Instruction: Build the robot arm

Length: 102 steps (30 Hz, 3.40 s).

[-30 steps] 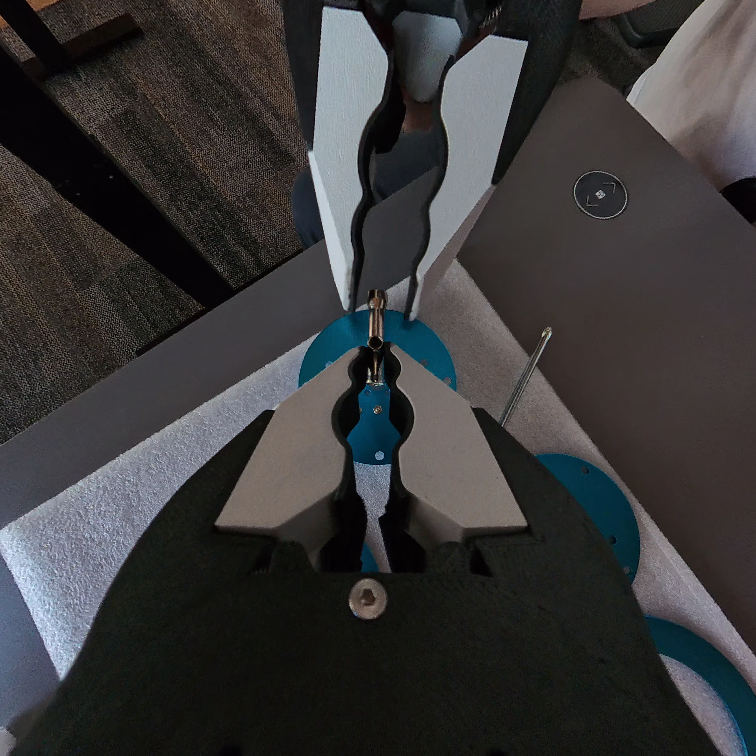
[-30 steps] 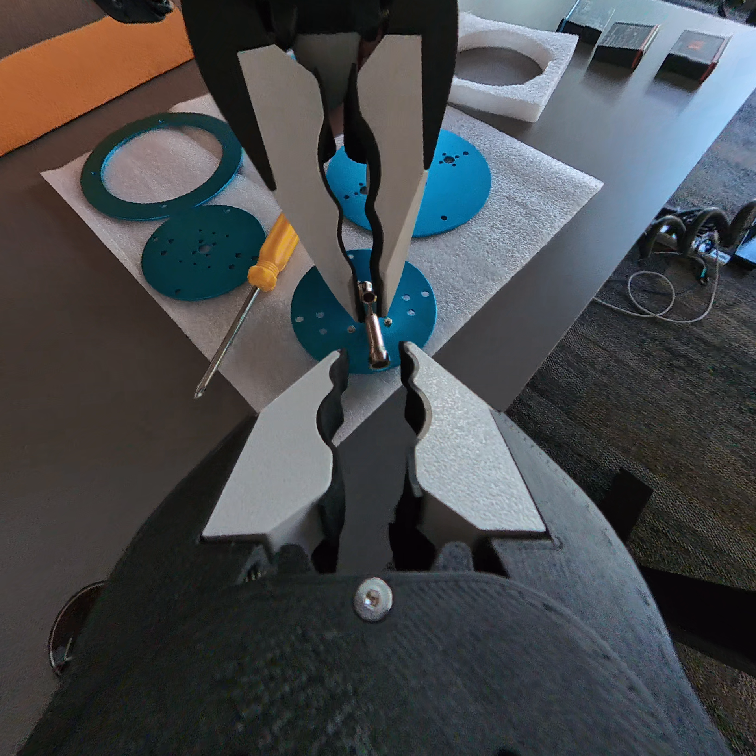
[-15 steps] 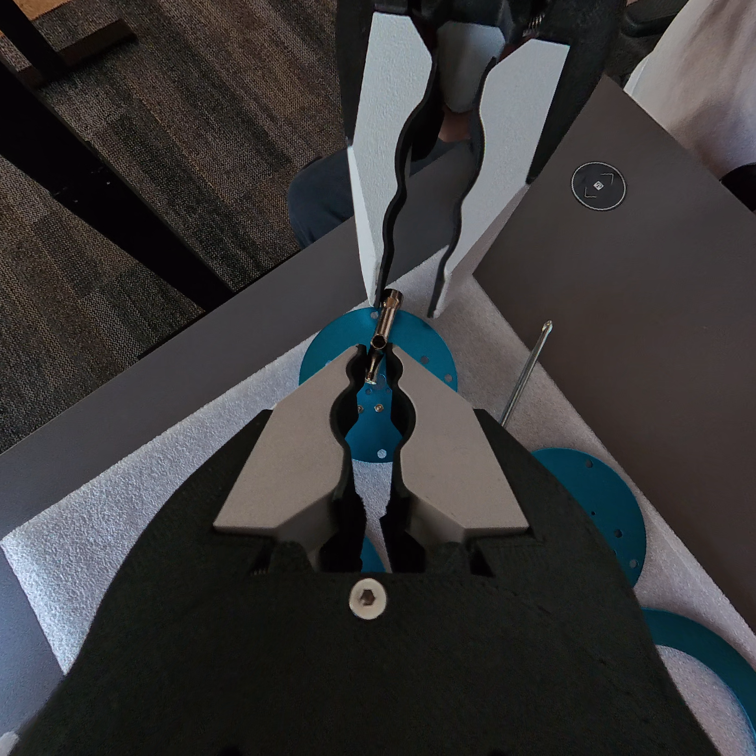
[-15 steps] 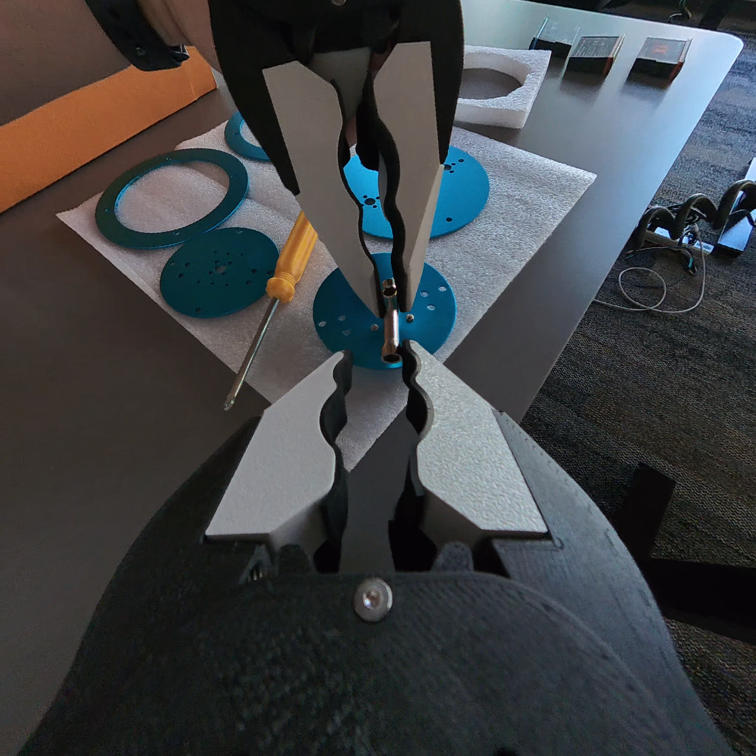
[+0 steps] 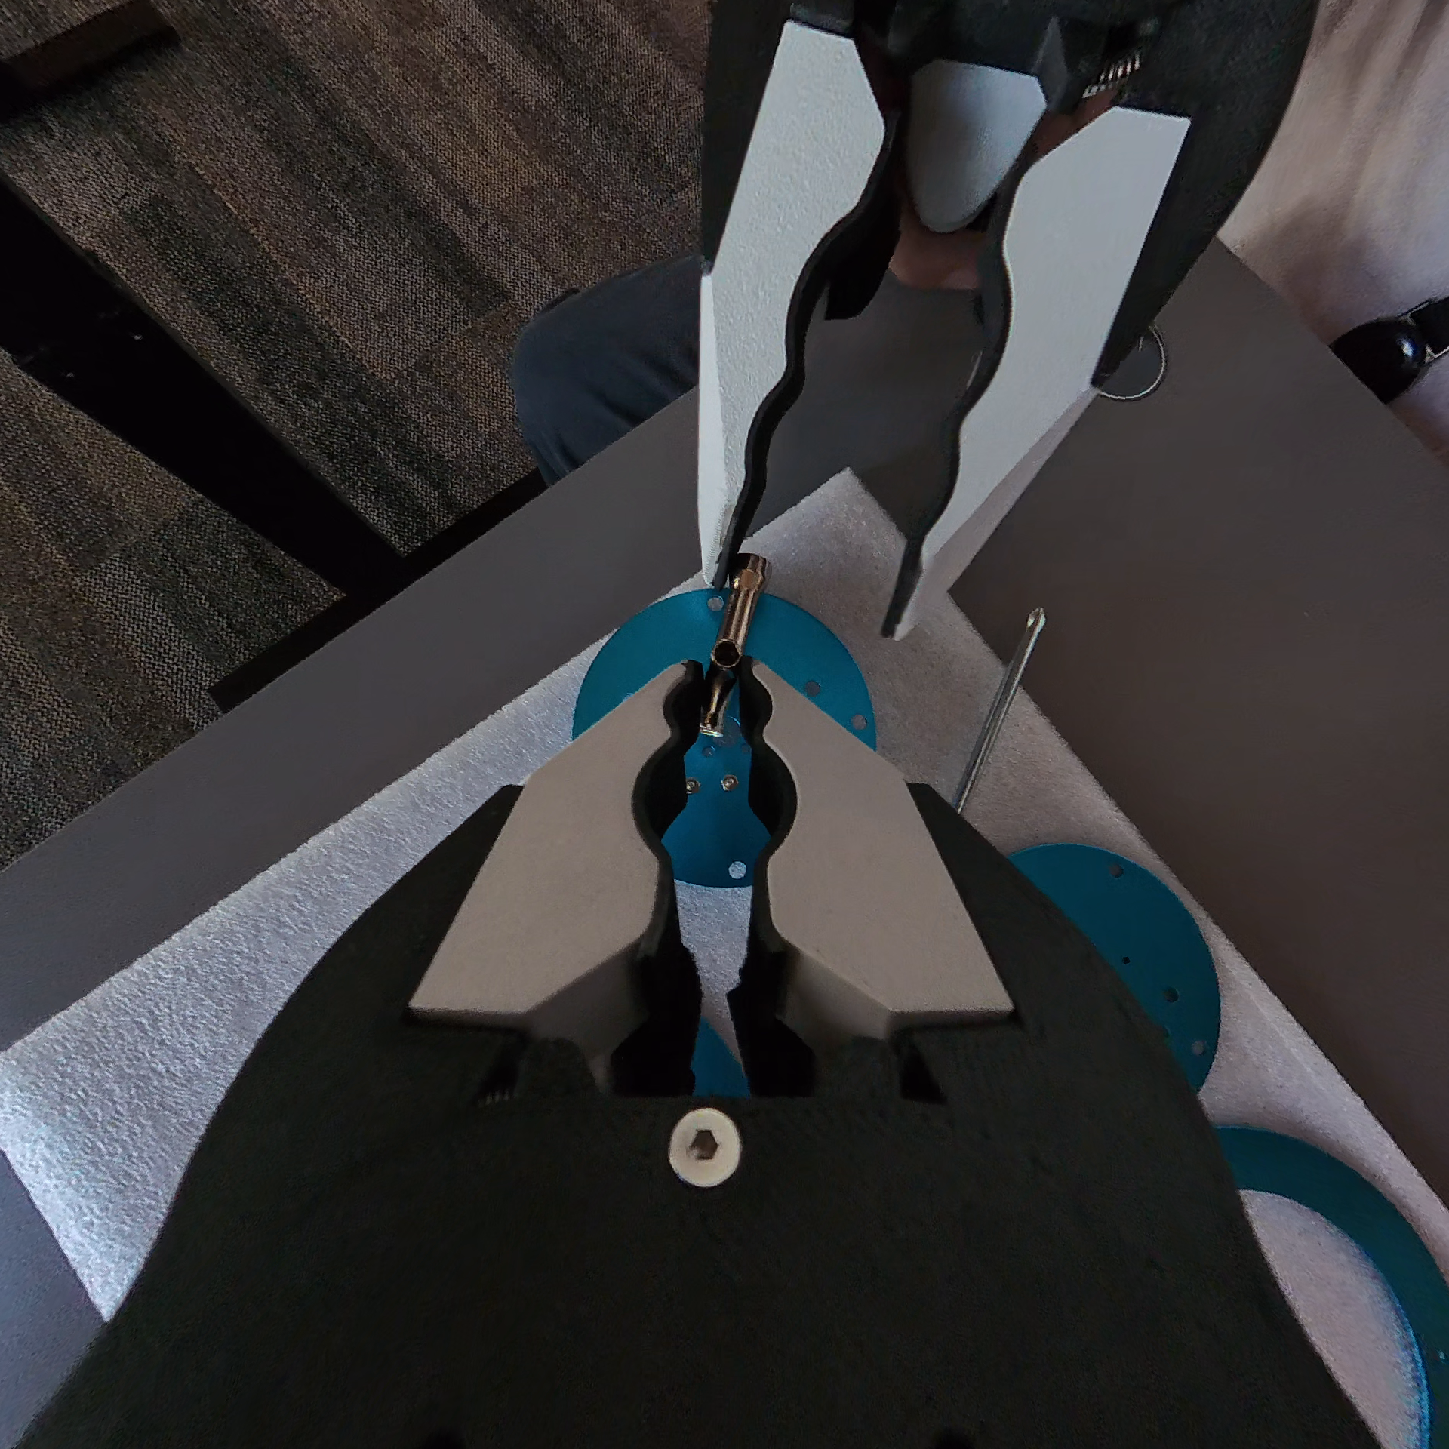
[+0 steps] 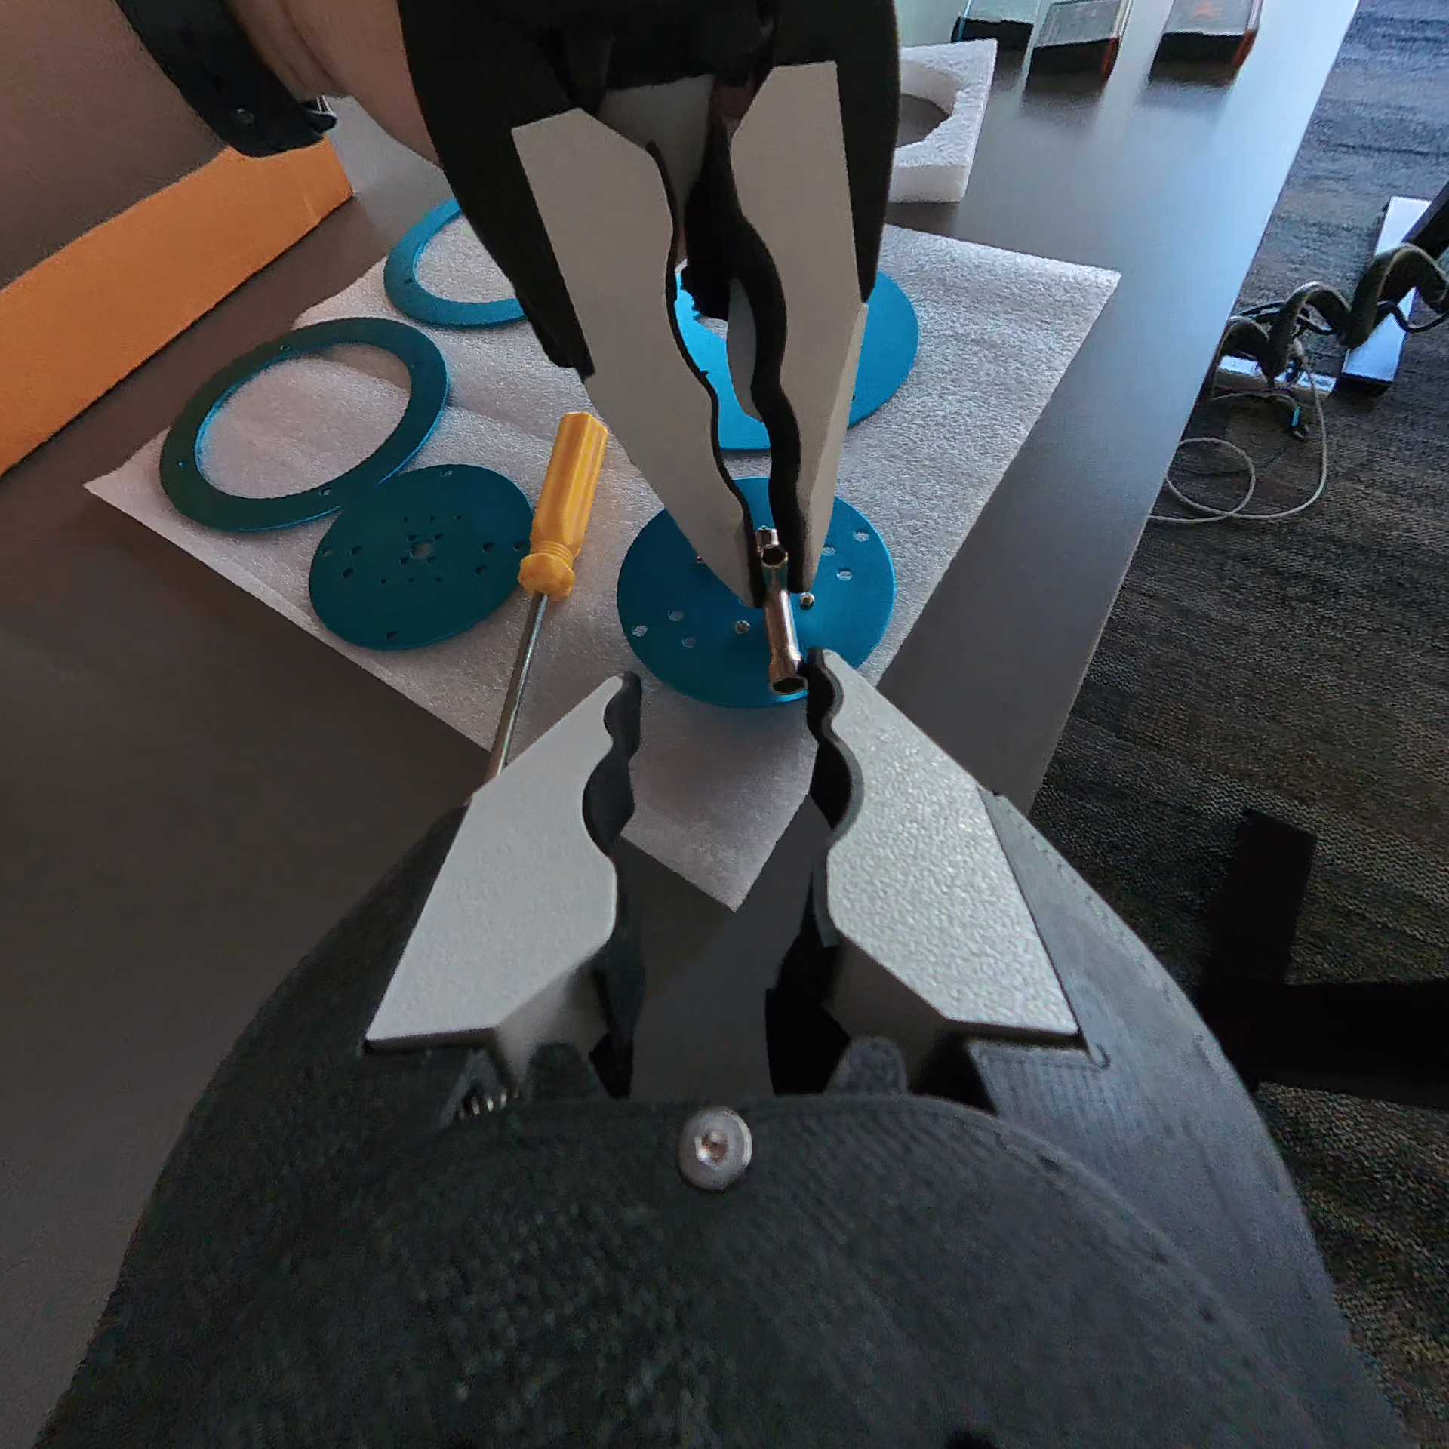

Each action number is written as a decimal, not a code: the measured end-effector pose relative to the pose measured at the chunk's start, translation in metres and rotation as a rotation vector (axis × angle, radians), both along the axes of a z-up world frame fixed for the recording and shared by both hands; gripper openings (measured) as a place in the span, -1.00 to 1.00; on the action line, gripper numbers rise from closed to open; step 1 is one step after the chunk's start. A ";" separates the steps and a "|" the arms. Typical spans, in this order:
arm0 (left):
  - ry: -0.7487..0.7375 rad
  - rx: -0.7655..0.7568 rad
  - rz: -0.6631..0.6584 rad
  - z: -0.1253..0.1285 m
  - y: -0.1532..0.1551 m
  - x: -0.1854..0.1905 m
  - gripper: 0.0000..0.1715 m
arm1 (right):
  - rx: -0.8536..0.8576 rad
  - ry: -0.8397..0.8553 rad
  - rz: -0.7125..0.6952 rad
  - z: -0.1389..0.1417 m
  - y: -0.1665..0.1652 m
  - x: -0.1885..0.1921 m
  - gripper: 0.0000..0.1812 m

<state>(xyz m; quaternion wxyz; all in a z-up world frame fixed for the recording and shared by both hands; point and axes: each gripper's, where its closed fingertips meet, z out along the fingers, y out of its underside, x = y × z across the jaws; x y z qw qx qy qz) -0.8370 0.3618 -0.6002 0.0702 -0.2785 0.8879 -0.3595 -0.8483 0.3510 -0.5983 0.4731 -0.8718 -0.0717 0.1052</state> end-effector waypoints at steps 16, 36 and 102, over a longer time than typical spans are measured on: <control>-0.016 -0.021 0.023 0.003 0.000 -0.001 -0.92 | -0.017 0.053 -0.007 0.004 0.002 0.003 -0.56; 0.006 -0.016 0.107 0.004 0.023 -0.017 -0.92 | -0.010 0.043 0.073 0.007 0.024 -0.014 -0.50; -0.123 -0.120 0.188 0.028 0.025 -0.010 -0.94 | 0.049 0.047 0.033 0.019 0.019 -0.008 -0.38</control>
